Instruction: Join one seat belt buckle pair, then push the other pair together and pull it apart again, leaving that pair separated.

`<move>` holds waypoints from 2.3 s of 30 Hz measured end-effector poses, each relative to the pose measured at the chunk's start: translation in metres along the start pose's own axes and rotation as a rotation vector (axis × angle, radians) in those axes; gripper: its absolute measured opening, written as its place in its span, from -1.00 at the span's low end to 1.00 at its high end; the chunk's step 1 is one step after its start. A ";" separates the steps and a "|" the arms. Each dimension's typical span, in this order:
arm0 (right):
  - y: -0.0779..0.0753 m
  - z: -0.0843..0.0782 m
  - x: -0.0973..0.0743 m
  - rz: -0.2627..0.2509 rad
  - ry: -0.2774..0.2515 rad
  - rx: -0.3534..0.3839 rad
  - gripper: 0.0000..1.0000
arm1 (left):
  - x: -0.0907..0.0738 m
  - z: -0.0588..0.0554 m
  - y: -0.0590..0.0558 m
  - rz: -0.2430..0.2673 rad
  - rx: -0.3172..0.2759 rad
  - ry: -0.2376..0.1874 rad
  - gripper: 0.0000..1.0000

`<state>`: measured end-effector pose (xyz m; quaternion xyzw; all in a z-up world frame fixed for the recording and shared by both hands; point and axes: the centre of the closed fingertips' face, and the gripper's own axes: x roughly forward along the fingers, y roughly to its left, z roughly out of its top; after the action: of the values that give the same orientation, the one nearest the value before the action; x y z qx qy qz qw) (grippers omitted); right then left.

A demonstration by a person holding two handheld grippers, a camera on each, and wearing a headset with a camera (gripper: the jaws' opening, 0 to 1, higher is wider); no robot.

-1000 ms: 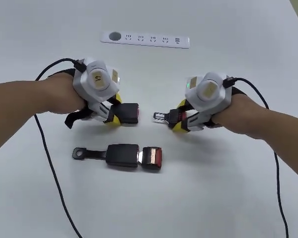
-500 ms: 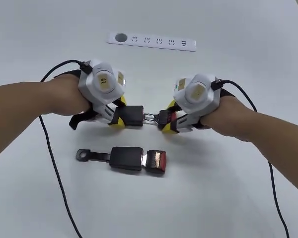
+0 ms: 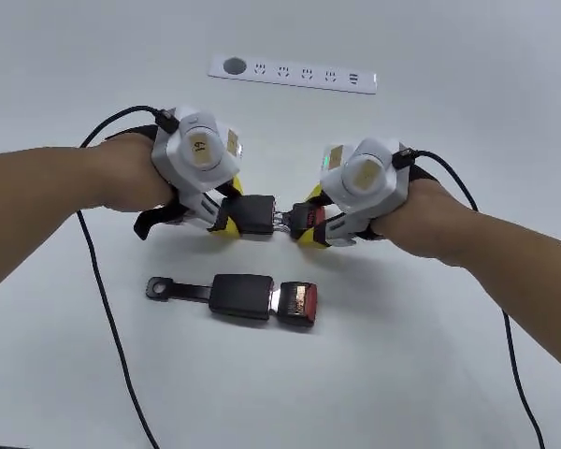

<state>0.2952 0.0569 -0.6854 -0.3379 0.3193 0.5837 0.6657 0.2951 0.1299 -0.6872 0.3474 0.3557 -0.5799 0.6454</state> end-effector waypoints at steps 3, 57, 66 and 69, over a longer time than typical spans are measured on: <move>0.000 0.002 0.000 0.005 -0.006 0.001 -0.38 | 0.000 0.001 0.000 -0.006 0.003 0.006 -0.35; -0.001 -0.036 -0.021 -0.012 0.035 0.021 -0.35 | 0.004 -0.003 0.002 -0.014 0.008 0.009 -0.35; 0.004 -0.081 -0.052 -0.040 0.076 0.057 -0.34 | 0.004 0.000 -0.001 0.004 0.017 0.022 -0.34; 0.005 -0.095 -0.060 -0.048 0.093 0.066 -0.34 | 0.004 -0.001 0.000 0.005 0.023 0.035 -0.34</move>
<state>0.2807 -0.0544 -0.6899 -0.3501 0.3607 0.5402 0.6749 0.2954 0.1288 -0.6909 0.3659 0.3592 -0.5761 0.6365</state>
